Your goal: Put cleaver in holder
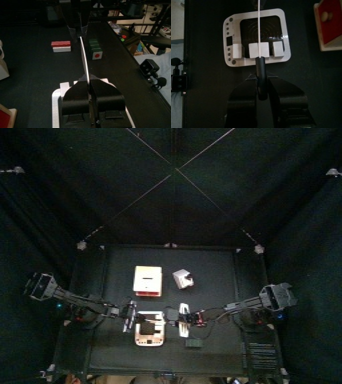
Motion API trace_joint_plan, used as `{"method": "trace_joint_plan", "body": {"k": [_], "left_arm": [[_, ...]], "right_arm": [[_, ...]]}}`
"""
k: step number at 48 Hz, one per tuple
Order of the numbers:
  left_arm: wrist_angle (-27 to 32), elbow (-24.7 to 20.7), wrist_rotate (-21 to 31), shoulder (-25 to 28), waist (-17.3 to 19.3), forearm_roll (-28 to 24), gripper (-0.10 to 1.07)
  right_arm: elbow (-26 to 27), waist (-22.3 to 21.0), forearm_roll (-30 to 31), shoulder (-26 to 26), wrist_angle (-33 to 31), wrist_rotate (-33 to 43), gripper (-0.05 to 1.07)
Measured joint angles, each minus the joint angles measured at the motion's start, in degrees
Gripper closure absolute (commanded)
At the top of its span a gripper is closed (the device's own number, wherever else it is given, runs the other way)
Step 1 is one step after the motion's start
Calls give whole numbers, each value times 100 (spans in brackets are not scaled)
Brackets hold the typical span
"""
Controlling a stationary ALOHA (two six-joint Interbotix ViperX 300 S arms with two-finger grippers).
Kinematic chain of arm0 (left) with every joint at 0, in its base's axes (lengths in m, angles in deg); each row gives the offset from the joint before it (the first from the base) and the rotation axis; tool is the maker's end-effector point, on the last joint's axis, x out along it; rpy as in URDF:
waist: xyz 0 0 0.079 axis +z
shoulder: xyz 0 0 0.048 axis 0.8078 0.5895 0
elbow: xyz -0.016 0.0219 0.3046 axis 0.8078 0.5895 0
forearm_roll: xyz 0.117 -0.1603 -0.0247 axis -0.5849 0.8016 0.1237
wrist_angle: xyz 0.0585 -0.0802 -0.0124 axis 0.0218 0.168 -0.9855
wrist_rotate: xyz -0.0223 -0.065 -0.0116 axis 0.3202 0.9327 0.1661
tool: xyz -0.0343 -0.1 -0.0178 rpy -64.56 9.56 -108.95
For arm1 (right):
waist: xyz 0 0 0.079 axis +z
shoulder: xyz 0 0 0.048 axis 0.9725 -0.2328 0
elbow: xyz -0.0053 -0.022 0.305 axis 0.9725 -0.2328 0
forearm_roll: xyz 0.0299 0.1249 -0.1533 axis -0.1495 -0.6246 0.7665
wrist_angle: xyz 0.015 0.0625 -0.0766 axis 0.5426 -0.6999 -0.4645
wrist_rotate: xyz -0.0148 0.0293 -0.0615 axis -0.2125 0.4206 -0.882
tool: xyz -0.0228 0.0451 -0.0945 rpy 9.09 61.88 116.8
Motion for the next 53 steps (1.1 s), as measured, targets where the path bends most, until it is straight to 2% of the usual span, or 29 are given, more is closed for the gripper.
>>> {"method": "trace_joint_plan", "body": {"k": [13,16,25,31,45,53], "left_arm": [[-35,0,0,-18,281,-132,67],[-62,0,0,-26,325,-158,61],[-246,-62,0,-62,562,-237,33],[-308,-114,9,-193,817,-237,22],[-404,-114,18,-747,1529,-246,21],[-800,-123,44,-923,2083,26,21]], "right_arm": [[0,-114,0,132,-18,-9,68],[0,-132,18,158,-18,-9,68],[9,-185,79,246,0,-18,68],[-9,-255,88,369,9,-9,68],[-264,-272,-97,747,9,53,68],[-396,-272,-756,1011,-88,132,68]]}}
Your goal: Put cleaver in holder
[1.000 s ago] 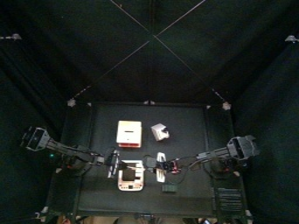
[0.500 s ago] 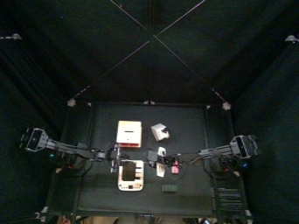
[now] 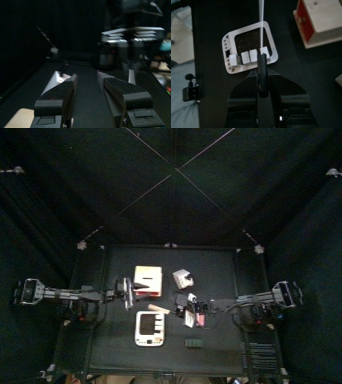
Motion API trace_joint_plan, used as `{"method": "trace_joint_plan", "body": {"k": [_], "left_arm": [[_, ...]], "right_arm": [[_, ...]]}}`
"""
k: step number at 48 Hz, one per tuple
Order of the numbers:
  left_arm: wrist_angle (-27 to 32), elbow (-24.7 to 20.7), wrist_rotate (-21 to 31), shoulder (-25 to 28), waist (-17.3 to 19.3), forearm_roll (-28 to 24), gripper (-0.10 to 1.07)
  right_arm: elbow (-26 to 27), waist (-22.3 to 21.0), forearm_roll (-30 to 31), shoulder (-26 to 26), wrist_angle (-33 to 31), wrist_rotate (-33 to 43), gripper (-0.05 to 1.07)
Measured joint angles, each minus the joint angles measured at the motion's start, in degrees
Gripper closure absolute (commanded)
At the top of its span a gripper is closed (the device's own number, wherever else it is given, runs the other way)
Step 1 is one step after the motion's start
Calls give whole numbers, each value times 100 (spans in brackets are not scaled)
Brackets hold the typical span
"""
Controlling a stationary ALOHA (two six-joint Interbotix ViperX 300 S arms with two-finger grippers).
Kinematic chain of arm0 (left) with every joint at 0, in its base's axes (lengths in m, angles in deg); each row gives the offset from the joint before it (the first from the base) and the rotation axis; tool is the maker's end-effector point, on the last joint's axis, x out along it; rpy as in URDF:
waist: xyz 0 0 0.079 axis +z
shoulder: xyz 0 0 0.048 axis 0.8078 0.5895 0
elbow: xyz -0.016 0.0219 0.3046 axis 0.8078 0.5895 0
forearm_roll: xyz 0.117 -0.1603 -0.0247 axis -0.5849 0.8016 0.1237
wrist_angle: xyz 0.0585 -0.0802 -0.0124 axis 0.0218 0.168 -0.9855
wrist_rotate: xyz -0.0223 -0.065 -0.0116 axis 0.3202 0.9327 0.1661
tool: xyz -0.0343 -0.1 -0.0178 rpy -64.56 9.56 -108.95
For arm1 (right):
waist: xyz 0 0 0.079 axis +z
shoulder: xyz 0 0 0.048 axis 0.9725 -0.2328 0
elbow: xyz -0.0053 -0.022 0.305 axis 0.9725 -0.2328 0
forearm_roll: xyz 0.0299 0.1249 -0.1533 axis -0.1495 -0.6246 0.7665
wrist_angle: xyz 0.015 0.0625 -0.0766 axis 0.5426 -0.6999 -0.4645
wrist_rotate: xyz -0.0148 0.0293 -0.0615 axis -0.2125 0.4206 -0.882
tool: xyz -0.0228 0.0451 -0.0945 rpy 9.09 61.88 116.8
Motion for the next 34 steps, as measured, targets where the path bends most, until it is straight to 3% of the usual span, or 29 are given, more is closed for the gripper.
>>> {"method": "trace_joint_plan", "body": {"k": [8,19,26,34], "left_arm": [[-475,0,-18,35,483,396,22],[-624,35,-18,132,624,536,29],[-633,35,-9,176,642,686,39],[-633,35,-9,202,650,756,48]], "right_arm": [[-35,-132,-396,308,-158,606,68],[-114,-677,-334,879,-598,1652,67],[26,-861,-158,1081,-1239,2083,67],[536,-932,44,1020,-2145,2347,67]]}}
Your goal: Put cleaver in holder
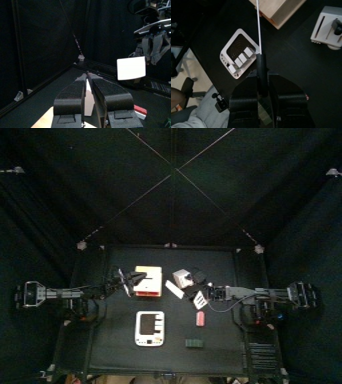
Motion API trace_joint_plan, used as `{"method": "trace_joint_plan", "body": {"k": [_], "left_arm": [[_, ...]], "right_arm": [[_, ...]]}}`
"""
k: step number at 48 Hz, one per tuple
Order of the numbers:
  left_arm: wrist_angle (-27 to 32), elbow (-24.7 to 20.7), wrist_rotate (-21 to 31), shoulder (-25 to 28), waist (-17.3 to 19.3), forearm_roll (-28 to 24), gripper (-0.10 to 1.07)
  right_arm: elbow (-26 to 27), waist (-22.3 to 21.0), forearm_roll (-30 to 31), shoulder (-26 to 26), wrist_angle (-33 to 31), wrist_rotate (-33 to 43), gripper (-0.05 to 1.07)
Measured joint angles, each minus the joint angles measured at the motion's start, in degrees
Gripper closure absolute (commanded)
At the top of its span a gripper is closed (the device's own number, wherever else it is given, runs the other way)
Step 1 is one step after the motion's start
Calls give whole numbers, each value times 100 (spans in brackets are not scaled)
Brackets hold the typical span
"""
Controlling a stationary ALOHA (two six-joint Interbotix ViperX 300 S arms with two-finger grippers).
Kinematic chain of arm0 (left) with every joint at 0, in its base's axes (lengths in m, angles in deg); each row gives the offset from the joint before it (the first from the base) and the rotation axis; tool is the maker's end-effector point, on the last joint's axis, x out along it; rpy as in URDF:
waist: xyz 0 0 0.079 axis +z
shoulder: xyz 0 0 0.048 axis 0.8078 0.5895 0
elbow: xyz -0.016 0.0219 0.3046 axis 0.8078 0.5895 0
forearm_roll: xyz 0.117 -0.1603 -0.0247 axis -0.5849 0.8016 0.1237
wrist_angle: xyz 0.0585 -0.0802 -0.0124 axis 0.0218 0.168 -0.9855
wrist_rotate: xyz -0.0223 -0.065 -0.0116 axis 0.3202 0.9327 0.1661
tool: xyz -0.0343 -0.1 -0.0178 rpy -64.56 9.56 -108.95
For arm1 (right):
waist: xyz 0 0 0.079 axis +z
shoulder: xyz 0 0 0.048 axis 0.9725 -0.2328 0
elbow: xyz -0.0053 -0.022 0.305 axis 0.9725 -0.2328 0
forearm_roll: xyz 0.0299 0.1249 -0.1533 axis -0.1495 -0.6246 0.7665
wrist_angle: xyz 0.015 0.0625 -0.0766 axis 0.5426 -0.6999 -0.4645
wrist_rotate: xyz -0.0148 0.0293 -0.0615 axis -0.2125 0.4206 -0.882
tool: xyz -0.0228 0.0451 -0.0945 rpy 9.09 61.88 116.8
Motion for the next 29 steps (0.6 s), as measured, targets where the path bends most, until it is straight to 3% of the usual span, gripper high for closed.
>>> {"method": "trace_joint_plan", "body": {"k": [15,29], "left_arm": [[9,62,18,9,-26,18,48],[35,123,26,9,-53,18,48]], "right_arm": [[853,-510,-158,-580,-1819,-79,67],[1151,-1213,-958,-984,-2496,-896,67]]}}
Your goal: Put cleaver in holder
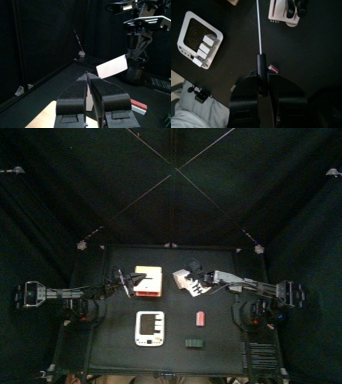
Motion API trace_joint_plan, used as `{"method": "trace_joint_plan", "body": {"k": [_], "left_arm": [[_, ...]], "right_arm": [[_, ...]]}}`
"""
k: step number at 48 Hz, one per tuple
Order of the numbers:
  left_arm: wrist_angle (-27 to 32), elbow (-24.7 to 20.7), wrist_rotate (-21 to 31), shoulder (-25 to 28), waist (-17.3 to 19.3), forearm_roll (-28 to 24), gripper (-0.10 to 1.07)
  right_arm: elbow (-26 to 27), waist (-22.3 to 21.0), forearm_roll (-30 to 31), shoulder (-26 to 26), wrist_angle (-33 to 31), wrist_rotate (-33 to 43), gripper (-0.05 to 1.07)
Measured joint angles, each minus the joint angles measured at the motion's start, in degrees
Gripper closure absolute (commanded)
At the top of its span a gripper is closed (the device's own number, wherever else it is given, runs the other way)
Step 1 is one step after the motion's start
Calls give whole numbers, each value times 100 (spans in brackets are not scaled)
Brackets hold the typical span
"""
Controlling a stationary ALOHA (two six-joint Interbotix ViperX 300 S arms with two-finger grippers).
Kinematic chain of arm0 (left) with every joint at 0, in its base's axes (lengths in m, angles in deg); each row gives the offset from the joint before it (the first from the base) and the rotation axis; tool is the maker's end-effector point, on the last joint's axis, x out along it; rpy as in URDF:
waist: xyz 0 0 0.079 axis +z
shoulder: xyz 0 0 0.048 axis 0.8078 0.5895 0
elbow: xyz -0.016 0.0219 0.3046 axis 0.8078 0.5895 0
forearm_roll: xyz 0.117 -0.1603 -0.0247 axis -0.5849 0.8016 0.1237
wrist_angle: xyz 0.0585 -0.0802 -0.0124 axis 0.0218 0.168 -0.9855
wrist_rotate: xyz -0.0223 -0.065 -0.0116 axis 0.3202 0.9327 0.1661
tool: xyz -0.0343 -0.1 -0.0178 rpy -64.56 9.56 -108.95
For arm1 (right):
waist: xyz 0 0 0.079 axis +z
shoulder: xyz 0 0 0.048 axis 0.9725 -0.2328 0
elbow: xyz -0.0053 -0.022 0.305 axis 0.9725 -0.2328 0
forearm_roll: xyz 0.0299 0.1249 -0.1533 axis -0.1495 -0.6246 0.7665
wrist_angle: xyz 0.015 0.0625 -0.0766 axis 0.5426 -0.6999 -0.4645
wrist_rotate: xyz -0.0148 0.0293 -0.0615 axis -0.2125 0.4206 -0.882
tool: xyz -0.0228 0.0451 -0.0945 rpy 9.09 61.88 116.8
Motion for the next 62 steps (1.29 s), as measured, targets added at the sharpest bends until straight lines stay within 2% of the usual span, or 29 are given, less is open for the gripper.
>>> {"method": "trace_joint_plan", "body": {"k": [8,13,62], "left_arm": [[0,26,0,-9,0,9,48],[0,44,9,0,0,18,48],[9,88,0,0,0,105,48]], "right_arm": [[9,-527,-457,-97,-334,-457,66],[0,-694,-598,-167,-431,-527,67],[0,-668,-694,-606,-545,-545,67]]}}
